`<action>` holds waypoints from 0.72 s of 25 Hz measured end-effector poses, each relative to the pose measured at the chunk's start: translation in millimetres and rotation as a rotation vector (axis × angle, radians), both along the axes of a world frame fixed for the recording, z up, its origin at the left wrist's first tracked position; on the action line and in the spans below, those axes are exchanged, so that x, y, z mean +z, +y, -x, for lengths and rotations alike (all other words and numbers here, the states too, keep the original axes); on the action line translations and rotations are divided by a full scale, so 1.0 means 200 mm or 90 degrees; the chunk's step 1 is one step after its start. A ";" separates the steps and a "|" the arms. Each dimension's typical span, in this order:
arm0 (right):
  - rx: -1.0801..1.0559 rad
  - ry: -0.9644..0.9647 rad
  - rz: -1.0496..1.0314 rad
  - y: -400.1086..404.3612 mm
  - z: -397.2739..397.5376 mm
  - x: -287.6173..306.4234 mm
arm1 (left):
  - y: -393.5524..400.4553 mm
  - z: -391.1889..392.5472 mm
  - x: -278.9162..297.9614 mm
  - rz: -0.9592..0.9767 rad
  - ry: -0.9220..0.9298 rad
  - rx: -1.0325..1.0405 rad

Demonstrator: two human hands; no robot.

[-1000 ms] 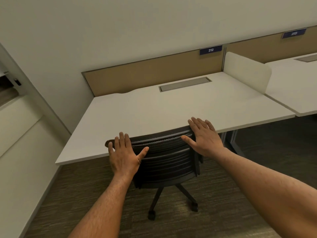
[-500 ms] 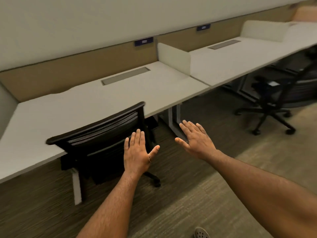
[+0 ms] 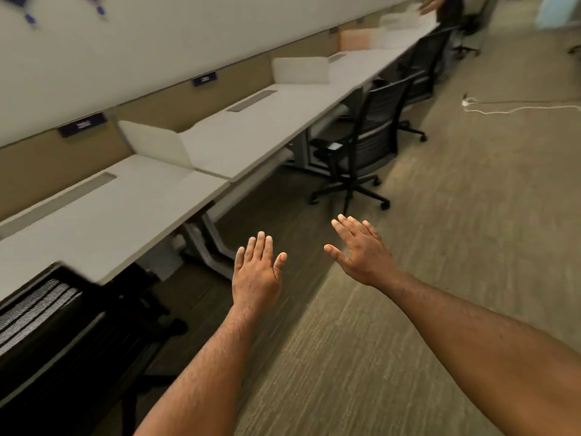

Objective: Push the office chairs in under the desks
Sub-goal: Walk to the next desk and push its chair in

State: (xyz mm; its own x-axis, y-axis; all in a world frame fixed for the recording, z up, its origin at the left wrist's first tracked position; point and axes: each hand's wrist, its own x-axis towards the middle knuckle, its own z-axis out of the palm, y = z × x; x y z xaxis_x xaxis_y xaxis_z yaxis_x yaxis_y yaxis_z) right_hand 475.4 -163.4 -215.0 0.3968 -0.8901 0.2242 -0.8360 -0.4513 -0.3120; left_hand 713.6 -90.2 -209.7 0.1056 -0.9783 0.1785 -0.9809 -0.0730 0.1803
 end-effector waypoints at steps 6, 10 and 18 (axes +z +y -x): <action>-0.145 0.020 -0.025 -0.19 1.03 -0.05 | -0.49 0.95 -0.01 -0.038 0.010 -0.109; -0.229 0.032 -0.038 -0.27 1.50 -0.04 | -0.73 1.44 -0.03 -0.064 0.011 -0.169; -0.333 0.049 -0.089 -0.57 2.11 -0.19 | -1.29 2.11 -0.19 -0.129 -0.003 -0.291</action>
